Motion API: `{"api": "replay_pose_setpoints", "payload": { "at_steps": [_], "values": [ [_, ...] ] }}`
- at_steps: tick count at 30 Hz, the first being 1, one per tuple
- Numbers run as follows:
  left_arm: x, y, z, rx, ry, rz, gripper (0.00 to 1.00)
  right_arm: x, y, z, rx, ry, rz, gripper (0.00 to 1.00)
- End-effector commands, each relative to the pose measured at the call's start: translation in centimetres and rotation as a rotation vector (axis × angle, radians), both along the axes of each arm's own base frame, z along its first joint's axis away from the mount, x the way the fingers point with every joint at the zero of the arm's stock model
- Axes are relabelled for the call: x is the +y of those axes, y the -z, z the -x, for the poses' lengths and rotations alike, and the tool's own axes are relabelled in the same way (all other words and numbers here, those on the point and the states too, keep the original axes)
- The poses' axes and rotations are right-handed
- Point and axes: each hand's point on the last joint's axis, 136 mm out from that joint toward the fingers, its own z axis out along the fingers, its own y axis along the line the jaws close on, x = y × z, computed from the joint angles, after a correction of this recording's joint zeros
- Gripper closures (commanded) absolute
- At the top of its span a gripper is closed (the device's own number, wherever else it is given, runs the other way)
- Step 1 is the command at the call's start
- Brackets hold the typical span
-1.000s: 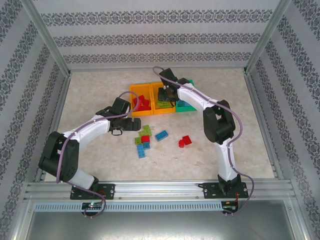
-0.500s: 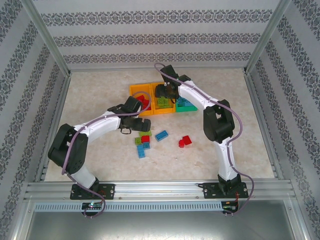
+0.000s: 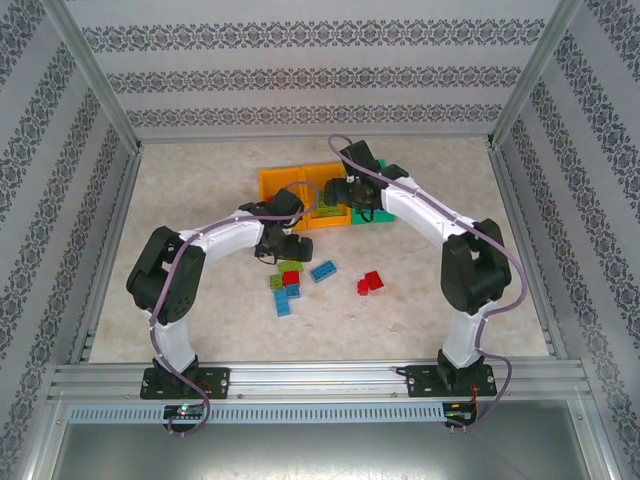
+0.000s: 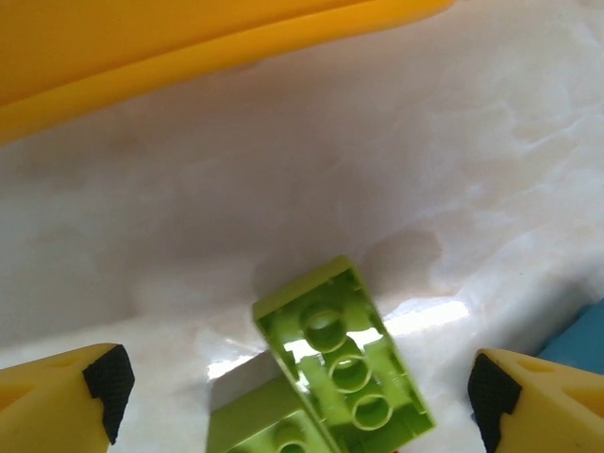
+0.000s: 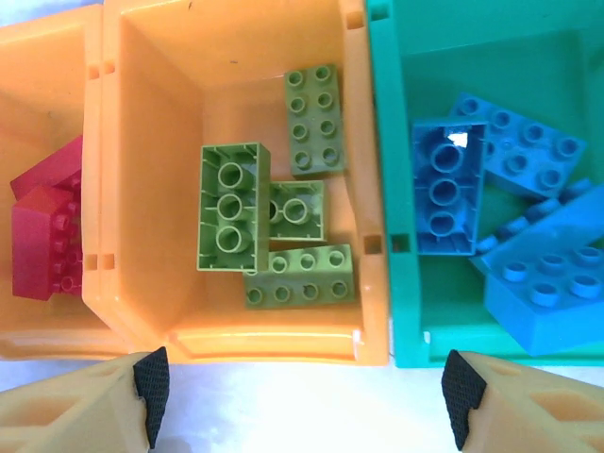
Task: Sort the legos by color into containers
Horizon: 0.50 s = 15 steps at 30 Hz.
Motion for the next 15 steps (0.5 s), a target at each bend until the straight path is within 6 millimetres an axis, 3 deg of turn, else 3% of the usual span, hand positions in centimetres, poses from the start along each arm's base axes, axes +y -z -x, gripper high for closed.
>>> {"api": "replay_pose_setpoints", "payload": {
  "at_steps": [1, 7, 15],
  "values": [
    [-1.1, 0.0, 0.9, 0.054, -0.007, 0.004, 0.09, -2.3, -0.5, 0.2, -0.039, 0.066, 0.026, 0.20],
    [-1.9, 1.0, 1.1, 0.102, -0.009, -0.008, 0.16, -5.8, 1.7, 1.5, -0.002, 0.124, 0.059, 0.19],
    [-2.1, 2.1, 1.5, 0.152, -0.012, -0.036, 0.33, -8.3, 3.0, 2.8, 0.018, 0.167, 0.077, 0.18]
  ]
}}
